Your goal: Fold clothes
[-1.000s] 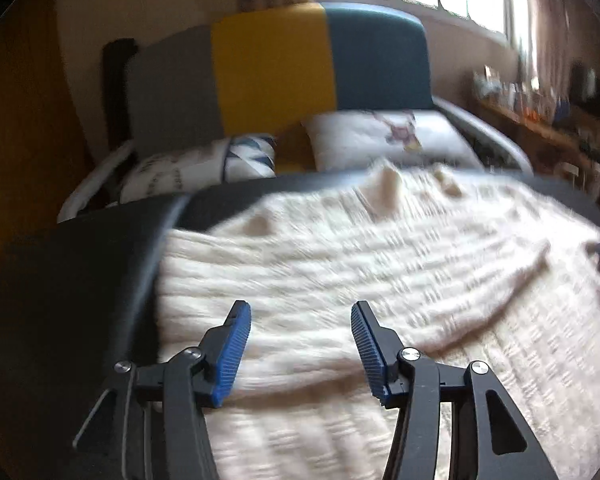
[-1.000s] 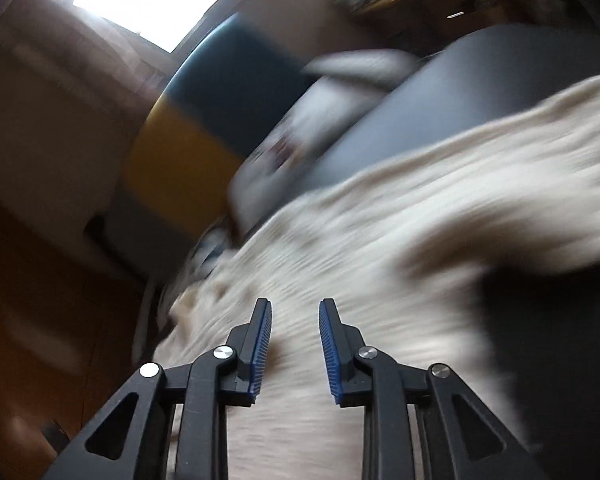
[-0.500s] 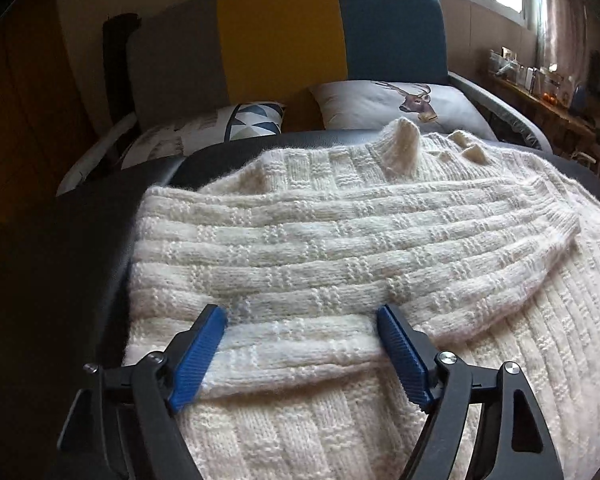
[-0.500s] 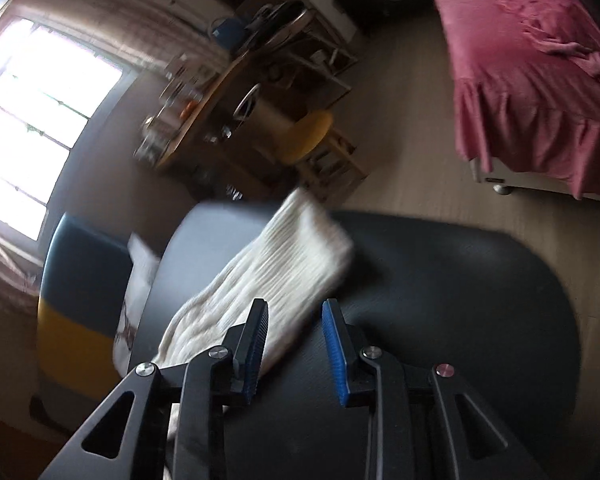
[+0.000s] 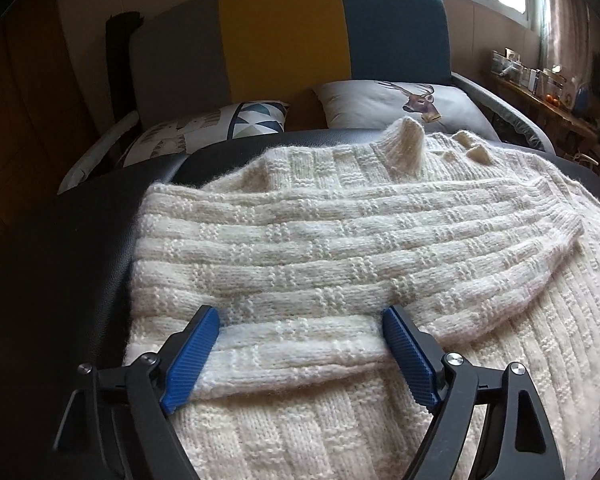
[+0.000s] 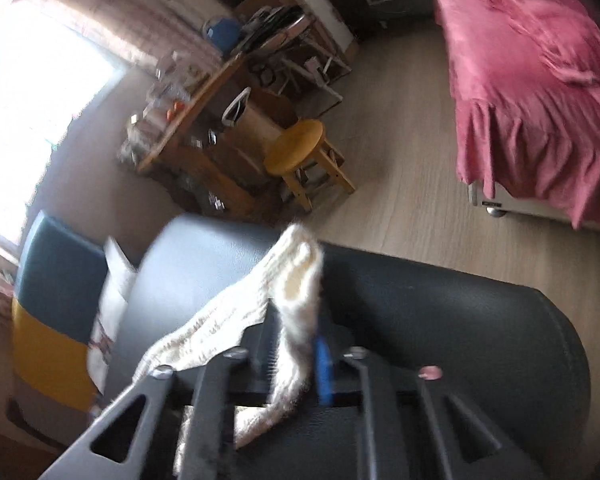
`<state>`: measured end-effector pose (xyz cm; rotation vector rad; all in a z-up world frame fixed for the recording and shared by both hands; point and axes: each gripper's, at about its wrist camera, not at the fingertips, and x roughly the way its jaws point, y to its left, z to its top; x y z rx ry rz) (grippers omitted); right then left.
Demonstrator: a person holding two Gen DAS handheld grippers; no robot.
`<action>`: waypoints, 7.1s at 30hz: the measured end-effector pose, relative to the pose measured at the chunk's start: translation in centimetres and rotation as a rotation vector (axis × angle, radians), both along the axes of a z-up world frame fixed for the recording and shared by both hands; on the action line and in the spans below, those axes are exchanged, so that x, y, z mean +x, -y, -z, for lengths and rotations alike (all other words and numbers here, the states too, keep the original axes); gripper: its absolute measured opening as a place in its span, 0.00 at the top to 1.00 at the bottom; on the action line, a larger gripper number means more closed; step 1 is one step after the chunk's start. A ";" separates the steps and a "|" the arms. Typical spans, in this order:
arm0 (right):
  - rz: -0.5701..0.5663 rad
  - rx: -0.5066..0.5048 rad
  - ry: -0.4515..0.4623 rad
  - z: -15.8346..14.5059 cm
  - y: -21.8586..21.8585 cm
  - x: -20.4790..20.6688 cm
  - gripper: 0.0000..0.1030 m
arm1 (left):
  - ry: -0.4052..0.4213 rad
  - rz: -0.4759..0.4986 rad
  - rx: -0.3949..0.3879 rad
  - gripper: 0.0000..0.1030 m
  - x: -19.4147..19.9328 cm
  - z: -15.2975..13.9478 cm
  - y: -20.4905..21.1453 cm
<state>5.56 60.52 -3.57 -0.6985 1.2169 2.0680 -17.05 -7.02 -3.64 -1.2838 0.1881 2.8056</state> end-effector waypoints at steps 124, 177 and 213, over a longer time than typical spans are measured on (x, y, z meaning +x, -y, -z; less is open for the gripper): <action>-0.783 0.042 -0.060 0.4 27.7 -17.2 0.91 | 0.199 0.016 0.577 0.91 -6.9 -3.7 -0.8; -0.788 0.365 0.053 -3.6 25.6 -19.9 0.87 | 0.047 0.202 0.500 0.48 -2.4 0.7 -1.3; -1.040 0.343 0.008 -4.6 34.7 -20.8 0.78 | -0.021 0.071 0.498 0.44 -3.3 -4.6 0.3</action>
